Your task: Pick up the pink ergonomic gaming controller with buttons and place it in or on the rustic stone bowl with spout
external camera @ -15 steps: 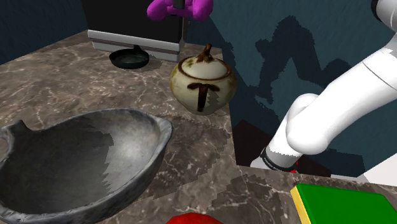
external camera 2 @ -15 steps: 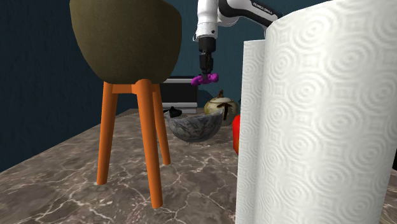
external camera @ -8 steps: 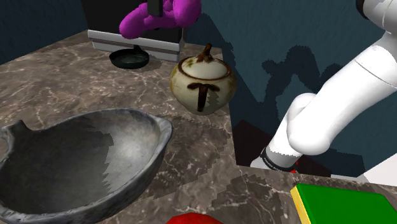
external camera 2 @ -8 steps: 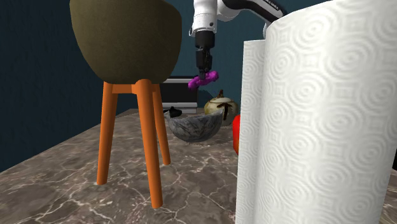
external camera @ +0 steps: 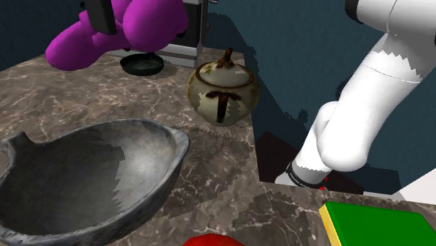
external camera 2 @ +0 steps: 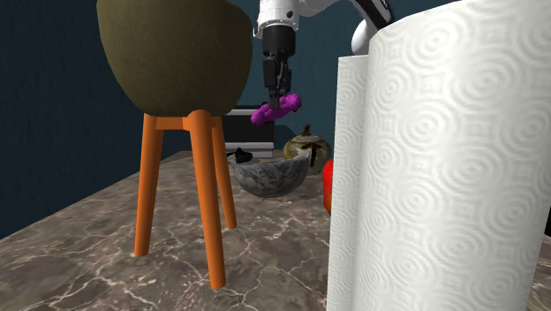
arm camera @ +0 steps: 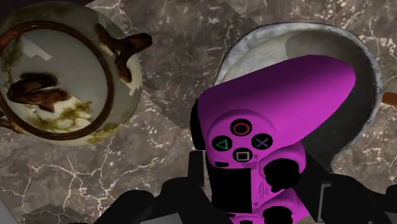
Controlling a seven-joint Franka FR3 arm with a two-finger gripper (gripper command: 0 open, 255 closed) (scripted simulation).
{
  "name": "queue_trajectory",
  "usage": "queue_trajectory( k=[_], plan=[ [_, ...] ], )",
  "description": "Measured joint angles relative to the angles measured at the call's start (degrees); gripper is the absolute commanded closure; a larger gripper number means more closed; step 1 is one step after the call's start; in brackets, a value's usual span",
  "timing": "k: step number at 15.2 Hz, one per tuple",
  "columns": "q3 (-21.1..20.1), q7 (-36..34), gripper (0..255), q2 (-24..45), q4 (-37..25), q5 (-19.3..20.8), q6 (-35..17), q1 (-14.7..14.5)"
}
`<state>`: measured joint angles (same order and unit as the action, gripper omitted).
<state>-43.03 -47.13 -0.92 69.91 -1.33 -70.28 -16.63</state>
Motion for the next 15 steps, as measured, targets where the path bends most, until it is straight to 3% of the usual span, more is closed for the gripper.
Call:
queue_trajectory(
  k=[4, 15],
  plan=[
    [-4.7, -8.2, 255, 8.6, -7.6, 7.0, 1.6, -6.4],
    [-2.9, -5.5, 255, 1.1, 8.7, 0.9, -9.6, -2.7]
  ],
)
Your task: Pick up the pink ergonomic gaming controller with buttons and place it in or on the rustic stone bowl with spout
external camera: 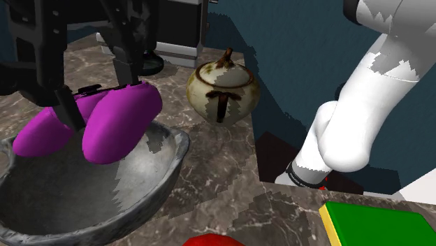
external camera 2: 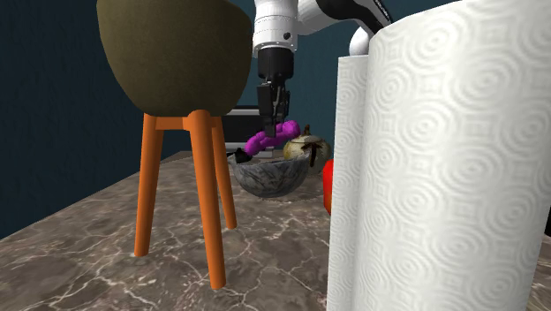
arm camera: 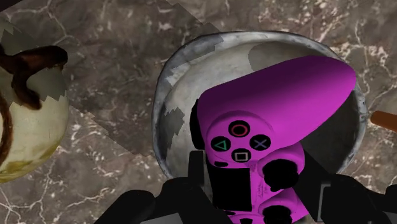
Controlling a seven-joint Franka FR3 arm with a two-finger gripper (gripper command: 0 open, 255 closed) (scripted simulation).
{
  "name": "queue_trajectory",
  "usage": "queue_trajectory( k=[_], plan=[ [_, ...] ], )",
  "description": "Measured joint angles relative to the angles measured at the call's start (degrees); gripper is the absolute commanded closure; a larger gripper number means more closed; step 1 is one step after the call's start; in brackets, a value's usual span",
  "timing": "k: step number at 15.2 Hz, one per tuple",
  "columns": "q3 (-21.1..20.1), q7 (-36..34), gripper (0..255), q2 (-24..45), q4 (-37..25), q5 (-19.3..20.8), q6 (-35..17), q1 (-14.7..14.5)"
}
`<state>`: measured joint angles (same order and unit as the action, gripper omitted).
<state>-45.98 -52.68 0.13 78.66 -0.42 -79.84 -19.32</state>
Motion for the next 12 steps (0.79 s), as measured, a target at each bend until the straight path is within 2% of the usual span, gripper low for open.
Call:
queue_trajectory(
  k=[3, 9, 10, 12],
  plan=[
    [0.5, 0.9, 255, -1.5, 3.3, -1.1, -2.3, 0.5],
    [0.7, 1.1, 255, -1.8, 4.1, -1.4, -2.9, 0.6],
    [0.7, 1.1, 0, -1.8, 4.1, -1.4, -2.9, 0.6],
    [0.7, 1.1, 0, -1.9, 4.1, -1.4, -2.9, 0.6]
  ],
)
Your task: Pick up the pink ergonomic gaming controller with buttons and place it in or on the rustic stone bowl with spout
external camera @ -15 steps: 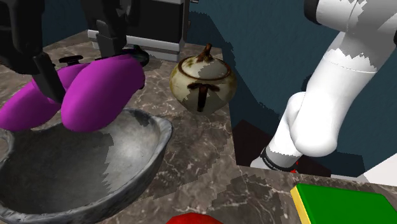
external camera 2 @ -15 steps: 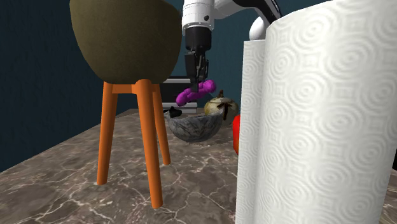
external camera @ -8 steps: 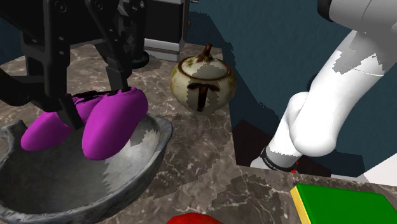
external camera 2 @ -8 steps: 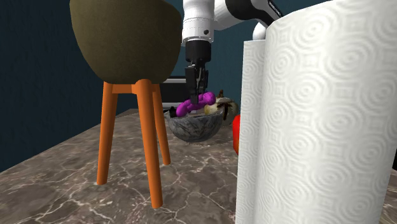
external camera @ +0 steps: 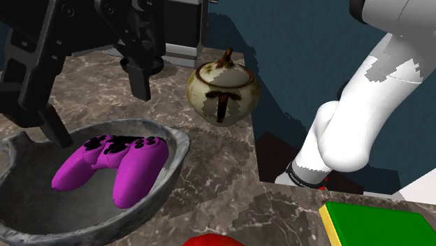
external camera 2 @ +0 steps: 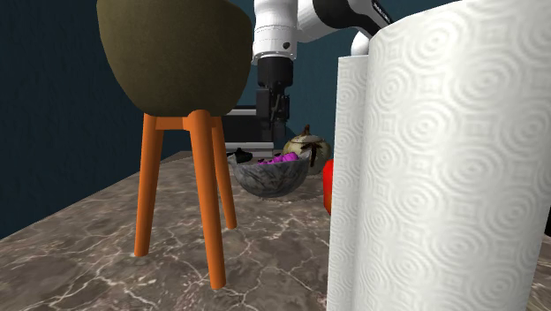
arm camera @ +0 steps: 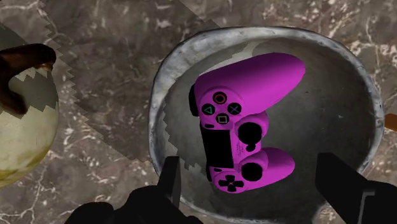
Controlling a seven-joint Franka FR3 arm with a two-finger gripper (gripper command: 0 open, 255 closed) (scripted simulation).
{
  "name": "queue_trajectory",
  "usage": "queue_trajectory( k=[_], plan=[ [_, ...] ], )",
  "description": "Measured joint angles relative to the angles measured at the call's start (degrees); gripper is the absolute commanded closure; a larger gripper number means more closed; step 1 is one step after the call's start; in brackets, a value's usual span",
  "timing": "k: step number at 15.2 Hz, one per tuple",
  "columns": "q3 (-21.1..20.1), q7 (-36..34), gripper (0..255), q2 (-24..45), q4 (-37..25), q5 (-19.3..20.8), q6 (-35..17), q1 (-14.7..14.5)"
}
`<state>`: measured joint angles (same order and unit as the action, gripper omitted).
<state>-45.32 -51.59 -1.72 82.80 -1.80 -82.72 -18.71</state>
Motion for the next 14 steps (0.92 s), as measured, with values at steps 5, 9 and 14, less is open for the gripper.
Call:
queue_trajectory(
  k=[5, 9, 14],
  plan=[
    [-0.2, -0.3, 0, 0.6, -1.3, 0.4, 0.9, -0.1],
    [-2.0, -3.2, 0, 6.2, -12.7, 4.7, 8.3, -2.4],
    [-2.1, -3.4, 0, 6.7, -13.9, 5.2, 9.3, -2.7]
  ],
)
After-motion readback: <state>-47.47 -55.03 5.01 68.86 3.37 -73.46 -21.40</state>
